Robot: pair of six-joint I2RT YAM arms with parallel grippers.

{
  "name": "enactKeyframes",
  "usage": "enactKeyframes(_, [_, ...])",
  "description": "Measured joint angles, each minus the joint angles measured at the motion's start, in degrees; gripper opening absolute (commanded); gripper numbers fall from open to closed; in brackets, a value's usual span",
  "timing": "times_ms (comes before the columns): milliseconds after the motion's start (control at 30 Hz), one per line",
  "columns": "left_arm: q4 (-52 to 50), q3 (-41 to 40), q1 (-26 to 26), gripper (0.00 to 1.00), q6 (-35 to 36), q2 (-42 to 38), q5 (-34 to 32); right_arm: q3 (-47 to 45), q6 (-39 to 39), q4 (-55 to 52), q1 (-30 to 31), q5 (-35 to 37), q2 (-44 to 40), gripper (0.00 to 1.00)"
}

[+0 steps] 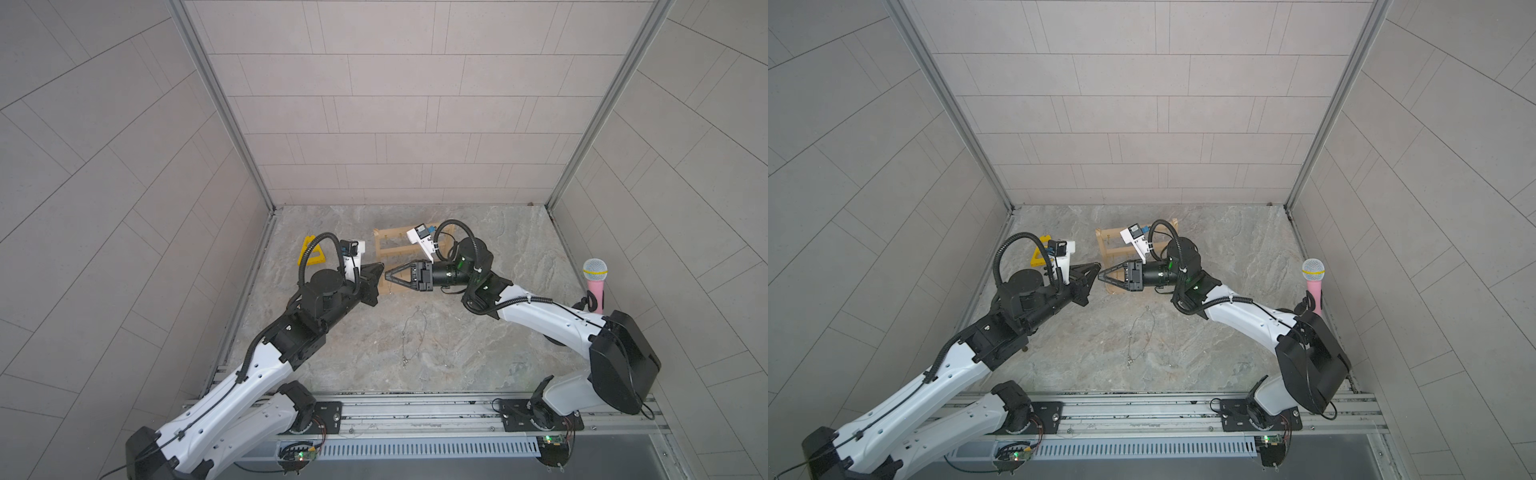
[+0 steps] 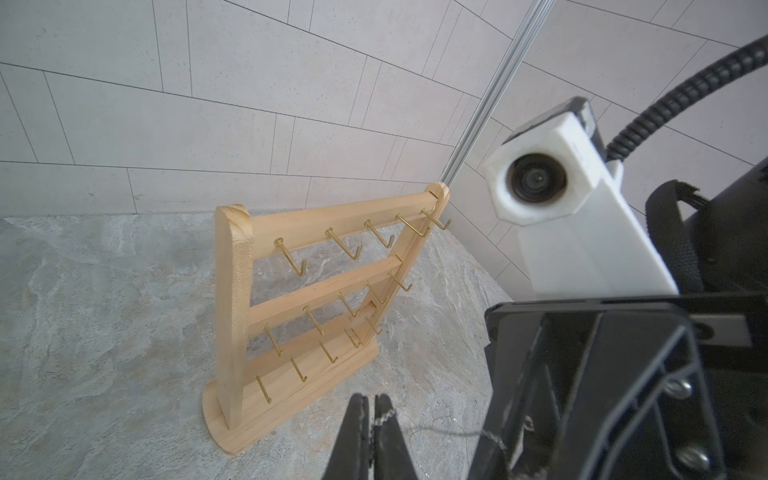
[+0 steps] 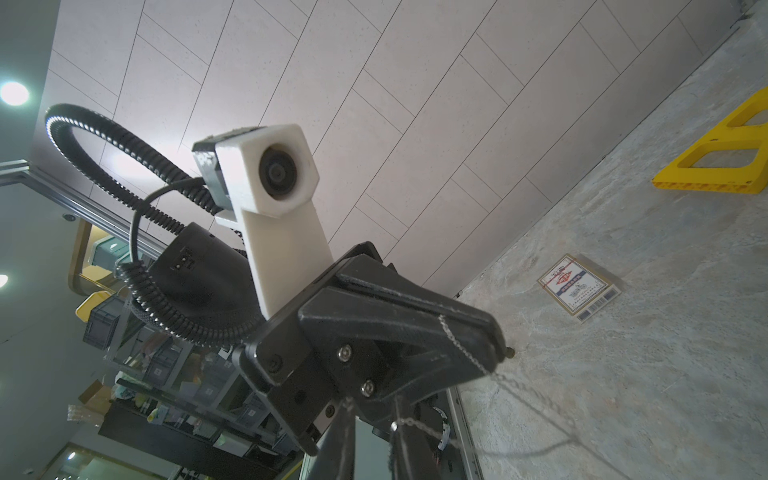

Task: Hang the necklace on the jewelry display stand
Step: Pick up the necklace from the center of the board.

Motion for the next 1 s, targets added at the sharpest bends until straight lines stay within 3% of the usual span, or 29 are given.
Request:
enactKeyframes(267, [0.1,-0.1,0.0,0.0,-0.1,-0.1,-0.3,1.0,-2.9,-4.4,-1.3,0.5,0.0,0.08])
enactKeyframes(633, [0.0,2.5,0.5,0.0,1.3,2.6,-0.8,14.6,-22.1,-29.9,-2.3,5.2,-0.1,0.09])
enactKeyframes(1000, [0.8,7.3,4.2,0.0,2.9,6.7,-0.5,23.9,-32.8,-42.8,-3.7,9.0,2.1,0.09])
